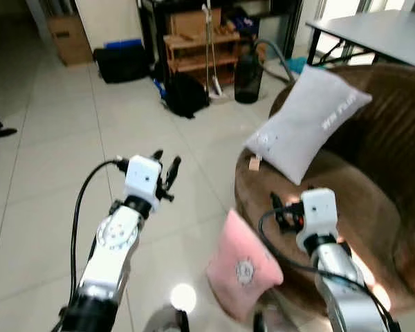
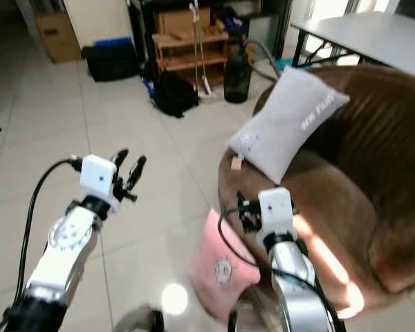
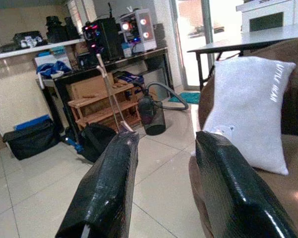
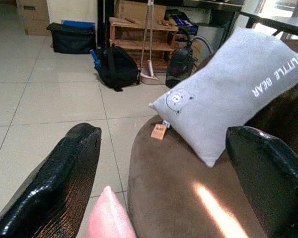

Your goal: Move the pillow to the sofa from floor

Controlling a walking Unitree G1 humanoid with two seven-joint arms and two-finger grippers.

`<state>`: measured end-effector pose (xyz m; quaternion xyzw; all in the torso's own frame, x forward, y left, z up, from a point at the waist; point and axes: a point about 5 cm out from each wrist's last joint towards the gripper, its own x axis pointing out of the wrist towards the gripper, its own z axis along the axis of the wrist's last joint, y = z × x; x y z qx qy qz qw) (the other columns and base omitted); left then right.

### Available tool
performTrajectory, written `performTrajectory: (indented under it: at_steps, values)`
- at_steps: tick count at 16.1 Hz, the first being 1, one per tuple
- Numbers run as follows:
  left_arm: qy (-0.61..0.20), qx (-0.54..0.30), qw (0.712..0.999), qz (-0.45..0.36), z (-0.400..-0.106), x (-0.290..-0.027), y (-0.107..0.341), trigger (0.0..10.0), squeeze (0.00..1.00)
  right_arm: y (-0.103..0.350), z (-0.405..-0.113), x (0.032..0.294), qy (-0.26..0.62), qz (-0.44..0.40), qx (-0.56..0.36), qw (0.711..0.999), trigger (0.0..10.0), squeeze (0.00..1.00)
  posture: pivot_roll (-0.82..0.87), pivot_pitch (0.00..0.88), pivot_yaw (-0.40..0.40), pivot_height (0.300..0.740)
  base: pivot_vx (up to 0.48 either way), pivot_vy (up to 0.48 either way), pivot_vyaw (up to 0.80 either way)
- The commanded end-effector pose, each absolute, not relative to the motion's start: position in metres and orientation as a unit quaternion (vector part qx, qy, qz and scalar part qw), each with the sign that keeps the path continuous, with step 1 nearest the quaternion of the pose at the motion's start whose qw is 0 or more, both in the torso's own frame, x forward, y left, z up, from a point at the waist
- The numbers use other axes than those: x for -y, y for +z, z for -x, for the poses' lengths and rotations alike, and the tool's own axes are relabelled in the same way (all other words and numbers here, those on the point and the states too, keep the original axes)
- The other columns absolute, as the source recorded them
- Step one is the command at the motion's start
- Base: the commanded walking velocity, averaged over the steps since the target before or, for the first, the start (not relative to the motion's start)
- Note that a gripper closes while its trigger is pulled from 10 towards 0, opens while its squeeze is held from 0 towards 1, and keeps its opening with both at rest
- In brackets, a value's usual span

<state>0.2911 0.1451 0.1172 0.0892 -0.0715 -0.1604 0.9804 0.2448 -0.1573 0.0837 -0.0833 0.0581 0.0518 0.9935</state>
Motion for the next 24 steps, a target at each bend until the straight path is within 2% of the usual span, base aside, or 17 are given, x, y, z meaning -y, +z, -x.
performTrajectory:
  at_steps: [1,4,11,24]
  values:
    - [-0.159,0.072,0.98,-0.093,-0.2911,-0.1481,0.1173,10.0,0.0,0.0838,-0.2448,0.1565,0.057,0.076,-0.056,0.994,10.0,0.0,-0.07,0.0,0.074,0.62,0.0,0.0,0.0]
    - [-0.159,0.073,0.98,-0.091,-0.2915,-0.1479,0.1175,10.0,0.0,0.0847,-0.2449,0.1565,0.058,0.075,-0.053,0.994,10.0,0.0,-0.07,0.0,0.075,0.602,0.0,0.0,0.0]
    - [-0.166,0.083,0.978,-0.089,-0.2912,-0.146,0.1192,10.0,0.0,0.086,-0.2458,0.157,0.058,0.076,-0.05,0.994,10.0,0.0,-0.08,0.0,0.073,0.602,0.0,0.0,0.0]
    - [-0.168,0.085,0.978,-0.085,-0.2902,-0.1452,0.1194,10.0,0.0,0.0867,-0.2456,0.1571,0.061,0.08,-0.047,0.994,10.0,0.0,-0.08,0.0,0.067,0.602,0.309,0.0,0.0]
